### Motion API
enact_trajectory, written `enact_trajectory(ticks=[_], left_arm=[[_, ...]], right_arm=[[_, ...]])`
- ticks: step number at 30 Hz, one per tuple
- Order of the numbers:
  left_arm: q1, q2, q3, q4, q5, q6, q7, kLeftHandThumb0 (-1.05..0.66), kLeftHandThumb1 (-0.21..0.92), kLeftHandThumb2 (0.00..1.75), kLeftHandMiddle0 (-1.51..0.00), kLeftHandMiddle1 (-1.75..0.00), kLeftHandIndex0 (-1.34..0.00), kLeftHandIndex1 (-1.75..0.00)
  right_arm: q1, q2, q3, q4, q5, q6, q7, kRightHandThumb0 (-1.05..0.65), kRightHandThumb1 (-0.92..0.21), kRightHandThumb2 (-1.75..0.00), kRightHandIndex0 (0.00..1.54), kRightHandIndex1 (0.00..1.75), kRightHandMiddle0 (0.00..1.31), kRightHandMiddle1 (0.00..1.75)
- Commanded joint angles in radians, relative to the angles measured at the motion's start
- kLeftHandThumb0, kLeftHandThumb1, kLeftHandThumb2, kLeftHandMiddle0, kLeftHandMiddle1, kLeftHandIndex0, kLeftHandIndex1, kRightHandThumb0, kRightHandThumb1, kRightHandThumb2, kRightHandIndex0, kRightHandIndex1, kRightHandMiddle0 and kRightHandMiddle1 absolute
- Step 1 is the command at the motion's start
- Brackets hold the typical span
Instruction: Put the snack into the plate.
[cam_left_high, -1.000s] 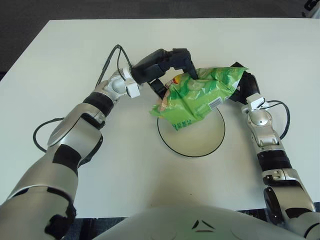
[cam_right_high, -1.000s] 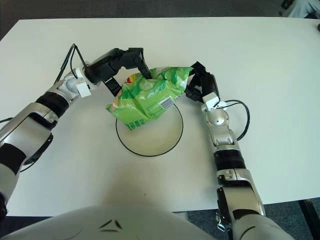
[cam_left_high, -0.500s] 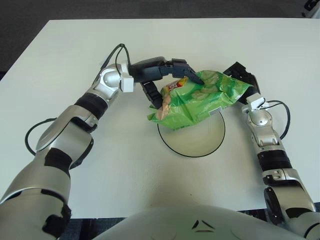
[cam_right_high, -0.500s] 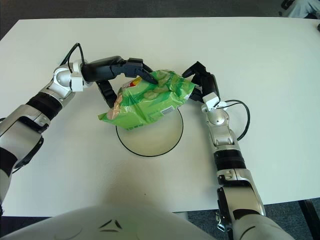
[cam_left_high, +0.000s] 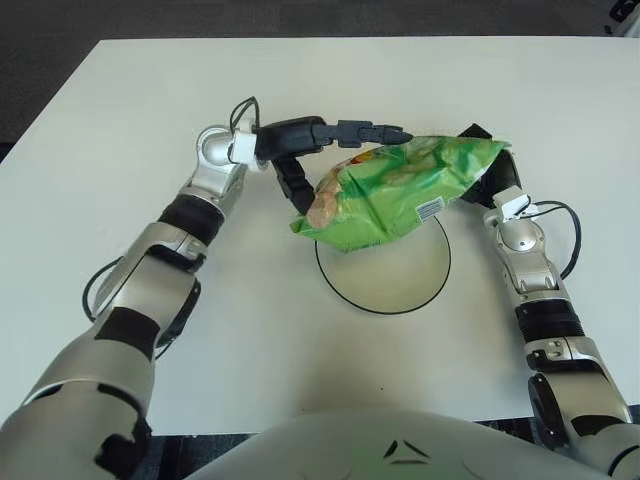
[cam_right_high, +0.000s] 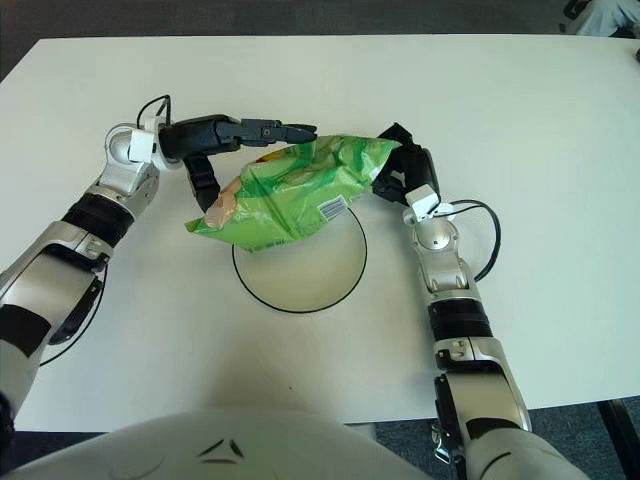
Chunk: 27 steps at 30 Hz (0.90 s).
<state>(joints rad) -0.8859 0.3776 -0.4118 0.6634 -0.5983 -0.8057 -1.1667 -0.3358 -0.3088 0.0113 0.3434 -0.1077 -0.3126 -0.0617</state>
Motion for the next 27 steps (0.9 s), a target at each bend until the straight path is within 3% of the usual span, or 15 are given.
enact_trajectory(ticks=[1,7,15,21,27], left_arm=[[0.026,-0.04,0.093,-0.019,-0.04,0.086,-0.062,-0.75,0.92,0.17,0.0,0.0,-0.07,0.0],[0.043,-0.076,0.192,-0.034,-0.075,0.224,-0.076,-0.77,0.92,0.18,0.0,0.0,-0.07,0.0],[0.117,-0.163,0.311,-0.11,-0.085,0.339,0.046,-0.8,0.92,0.22,0.0,0.0,-0.07,0.0],[0.01,-0.189,0.411,0.013,-0.17,0.497,-0.089,-0.82,0.92,0.26,0.0,0.0,-0.05,0.0],[-0.047,-0.197,0.478,0.069,-0.174,0.555,-0.175,-0.83,0.92,0.25,0.0,0.0,-0.03,0.0]], right_arm=[[0.177,0.038,0.049,0.172,-0.046,0.062,0.014,-0.36,-0.92,-0.31,0.82,1.66,0.43,1.52],[0.176,0.039,0.05,0.173,-0.045,0.064,0.016,-0.36,-0.92,-0.31,0.82,1.66,0.43,1.52],[0.175,0.038,0.049,0.178,-0.043,0.061,0.017,-0.36,-0.92,-0.31,0.82,1.67,0.43,1.52],[0.172,0.038,0.051,0.185,-0.044,0.06,0.016,-0.36,-0.92,-0.31,0.82,1.67,0.43,1.51],[0.168,0.038,0.053,0.195,-0.045,0.056,0.015,-0.36,-0.92,-0.31,0.82,1.67,0.44,1.51]])
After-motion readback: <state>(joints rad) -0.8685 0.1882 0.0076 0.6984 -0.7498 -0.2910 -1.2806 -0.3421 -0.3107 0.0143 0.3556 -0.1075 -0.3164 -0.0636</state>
